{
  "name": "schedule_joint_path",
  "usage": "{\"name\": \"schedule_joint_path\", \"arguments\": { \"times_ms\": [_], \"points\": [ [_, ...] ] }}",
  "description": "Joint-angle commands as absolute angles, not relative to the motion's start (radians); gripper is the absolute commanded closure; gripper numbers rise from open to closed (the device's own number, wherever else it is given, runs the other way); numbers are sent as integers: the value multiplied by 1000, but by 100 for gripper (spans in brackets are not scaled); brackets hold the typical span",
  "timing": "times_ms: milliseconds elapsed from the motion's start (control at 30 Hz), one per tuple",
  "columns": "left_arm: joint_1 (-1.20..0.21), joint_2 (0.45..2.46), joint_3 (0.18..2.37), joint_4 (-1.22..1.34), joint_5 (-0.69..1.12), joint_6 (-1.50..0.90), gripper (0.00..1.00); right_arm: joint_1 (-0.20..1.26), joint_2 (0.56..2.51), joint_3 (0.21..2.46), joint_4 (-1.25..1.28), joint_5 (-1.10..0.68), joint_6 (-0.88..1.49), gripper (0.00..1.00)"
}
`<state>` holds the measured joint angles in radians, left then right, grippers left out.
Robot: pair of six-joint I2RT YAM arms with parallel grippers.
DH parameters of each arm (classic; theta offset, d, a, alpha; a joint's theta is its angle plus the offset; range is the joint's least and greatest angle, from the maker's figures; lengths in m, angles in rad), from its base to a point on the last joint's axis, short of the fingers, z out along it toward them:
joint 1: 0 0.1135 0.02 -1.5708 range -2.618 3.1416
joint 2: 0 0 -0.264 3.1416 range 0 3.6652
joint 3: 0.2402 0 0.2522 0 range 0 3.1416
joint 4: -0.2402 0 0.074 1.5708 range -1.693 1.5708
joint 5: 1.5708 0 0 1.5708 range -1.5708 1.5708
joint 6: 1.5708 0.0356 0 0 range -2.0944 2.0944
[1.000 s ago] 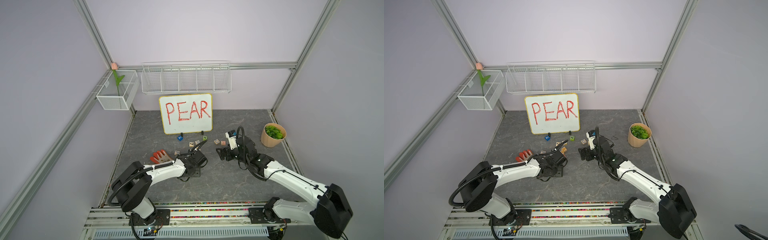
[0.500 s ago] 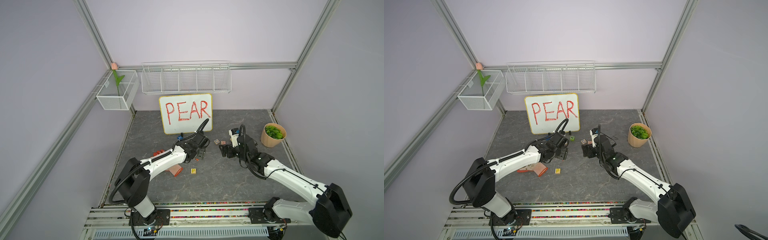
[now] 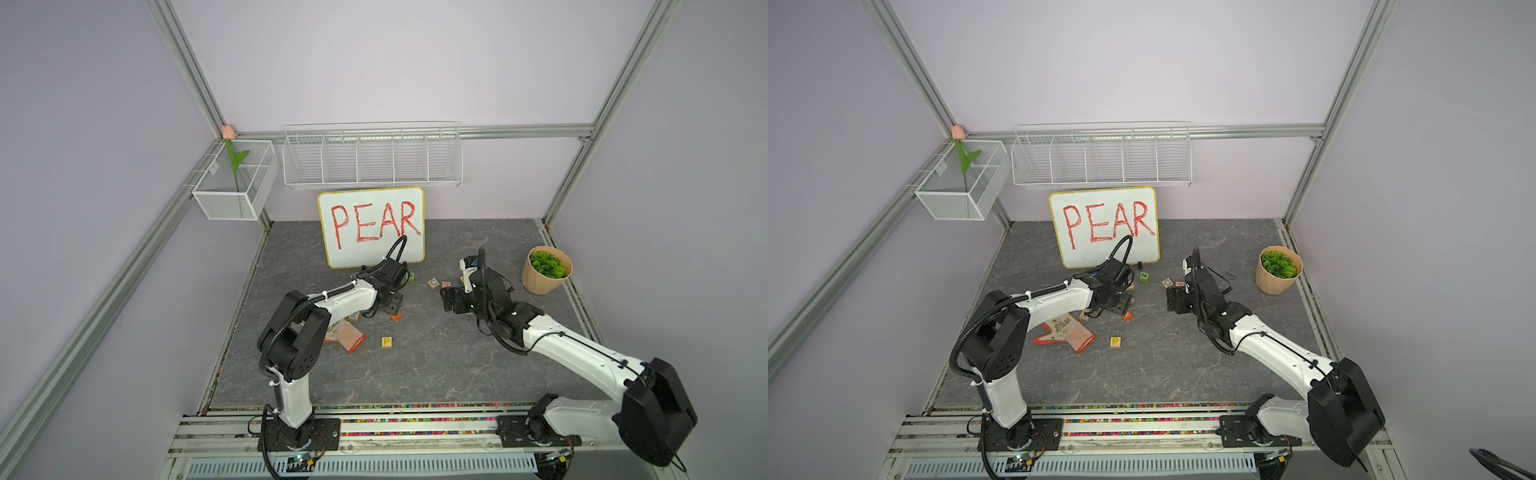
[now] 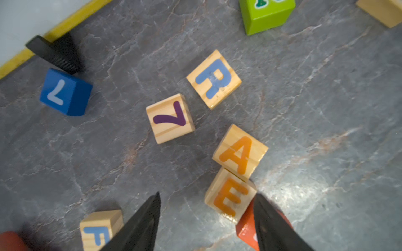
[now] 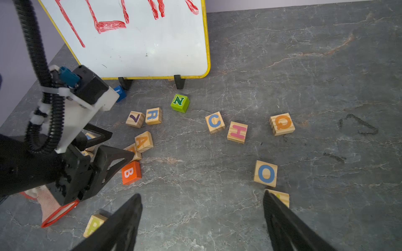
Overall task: Spell the uppercase word “pear” with letter blocks
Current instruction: Move the letter block to the center of the board.
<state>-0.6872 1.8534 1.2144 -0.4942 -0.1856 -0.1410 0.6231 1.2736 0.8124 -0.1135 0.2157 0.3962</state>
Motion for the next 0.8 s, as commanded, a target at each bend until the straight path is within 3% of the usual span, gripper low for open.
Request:
{"name": "schedule_joint_path", "arguments": {
  "times_ms": [0, 533, 767],
  "points": [
    [-687, 1861, 1227, -455, -145, -123, 32, 621, 1291, 839, -132, 232, 416, 11],
    [-670, 1921, 1237, -460, -175, -143, 35, 620, 1301, 839, -140, 247, 414, 11],
    [-620, 1897, 1186, -448, -152, -221, 44, 620, 1330, 851, -129, 233, 412, 11]
  ]
}}
